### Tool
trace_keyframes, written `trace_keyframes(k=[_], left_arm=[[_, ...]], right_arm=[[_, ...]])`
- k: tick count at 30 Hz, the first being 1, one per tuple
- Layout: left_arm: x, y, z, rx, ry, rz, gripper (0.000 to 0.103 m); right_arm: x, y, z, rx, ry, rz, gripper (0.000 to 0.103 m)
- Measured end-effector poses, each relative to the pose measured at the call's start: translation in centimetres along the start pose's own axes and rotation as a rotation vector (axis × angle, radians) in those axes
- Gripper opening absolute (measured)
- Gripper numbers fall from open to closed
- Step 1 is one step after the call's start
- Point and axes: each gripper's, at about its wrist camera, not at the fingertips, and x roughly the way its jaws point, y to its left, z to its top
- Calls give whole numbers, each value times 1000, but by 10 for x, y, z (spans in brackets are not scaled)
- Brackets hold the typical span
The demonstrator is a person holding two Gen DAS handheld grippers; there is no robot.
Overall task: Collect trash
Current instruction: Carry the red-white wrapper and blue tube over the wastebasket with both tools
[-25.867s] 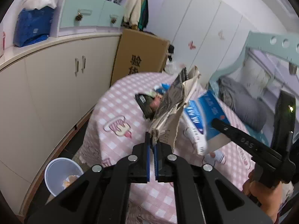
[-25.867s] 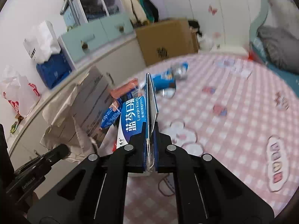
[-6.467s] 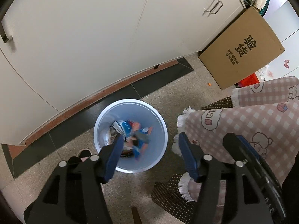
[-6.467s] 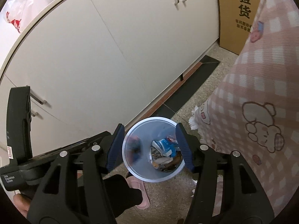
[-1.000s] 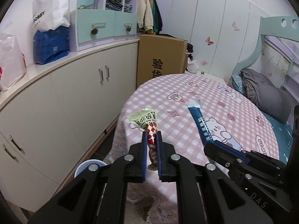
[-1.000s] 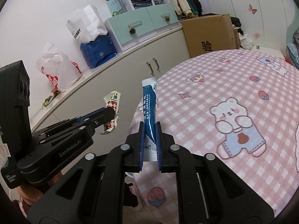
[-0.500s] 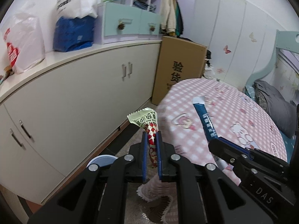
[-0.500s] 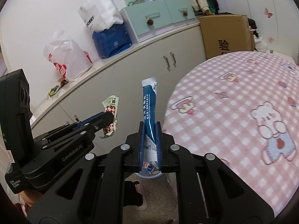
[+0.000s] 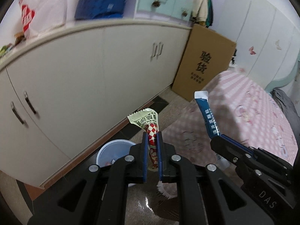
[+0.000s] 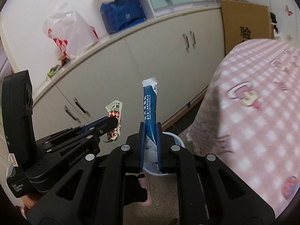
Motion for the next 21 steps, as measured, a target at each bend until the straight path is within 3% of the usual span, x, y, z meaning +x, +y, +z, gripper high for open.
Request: trace_keyframes(k=[16,19,21], left_arm=[[106,62,-14,-91,185,50,9],[121,70,-14,-123,189,63,19],[131,74,-16,-131,216,64,43]], right_arm=[[114,3,-9,-41,128,-35,11],[129,-1,-12,-30,140,-45,11],[137,-5,-14,-19,149,-47,11]])
